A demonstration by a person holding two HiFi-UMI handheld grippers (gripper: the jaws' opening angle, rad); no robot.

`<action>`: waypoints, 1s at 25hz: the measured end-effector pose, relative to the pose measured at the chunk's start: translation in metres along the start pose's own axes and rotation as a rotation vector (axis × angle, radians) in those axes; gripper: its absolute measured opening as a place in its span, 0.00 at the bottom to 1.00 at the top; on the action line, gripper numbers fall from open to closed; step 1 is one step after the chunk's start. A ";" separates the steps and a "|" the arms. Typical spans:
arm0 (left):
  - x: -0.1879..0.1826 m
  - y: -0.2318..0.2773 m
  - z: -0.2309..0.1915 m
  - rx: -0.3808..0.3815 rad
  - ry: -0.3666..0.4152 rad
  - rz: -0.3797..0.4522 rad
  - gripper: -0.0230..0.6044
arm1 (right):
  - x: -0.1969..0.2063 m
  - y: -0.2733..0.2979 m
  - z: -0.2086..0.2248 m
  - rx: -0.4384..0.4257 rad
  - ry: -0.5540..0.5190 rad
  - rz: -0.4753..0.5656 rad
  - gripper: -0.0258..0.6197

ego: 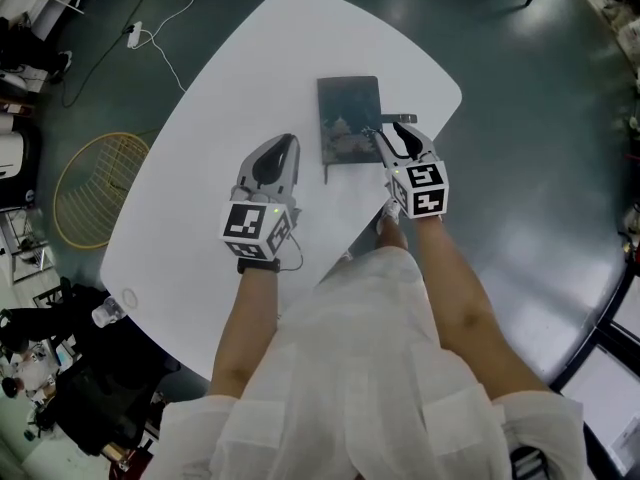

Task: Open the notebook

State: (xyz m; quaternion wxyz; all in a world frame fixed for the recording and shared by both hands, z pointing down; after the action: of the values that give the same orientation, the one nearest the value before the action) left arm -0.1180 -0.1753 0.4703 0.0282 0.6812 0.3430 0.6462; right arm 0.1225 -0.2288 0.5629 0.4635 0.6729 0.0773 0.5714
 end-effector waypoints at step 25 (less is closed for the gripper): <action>0.008 0.014 -0.006 -0.011 0.004 -0.033 0.07 | 0.028 0.044 0.004 -0.022 0.076 -0.164 0.27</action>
State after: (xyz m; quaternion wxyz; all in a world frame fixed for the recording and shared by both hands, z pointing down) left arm -0.1179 -0.1840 0.4844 0.0419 0.6740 0.3505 0.6489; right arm 0.1167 -0.2382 0.6143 0.5131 0.6369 0.1433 0.5573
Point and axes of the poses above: the fingertips, and each gripper's own axes: y forward along the fingers, z to its right, x out of its underside, the point moved 8 cm from there along -y, backward along the fingers, and after that the axes turned 15 degrees about -z, right-handed, at the moved point
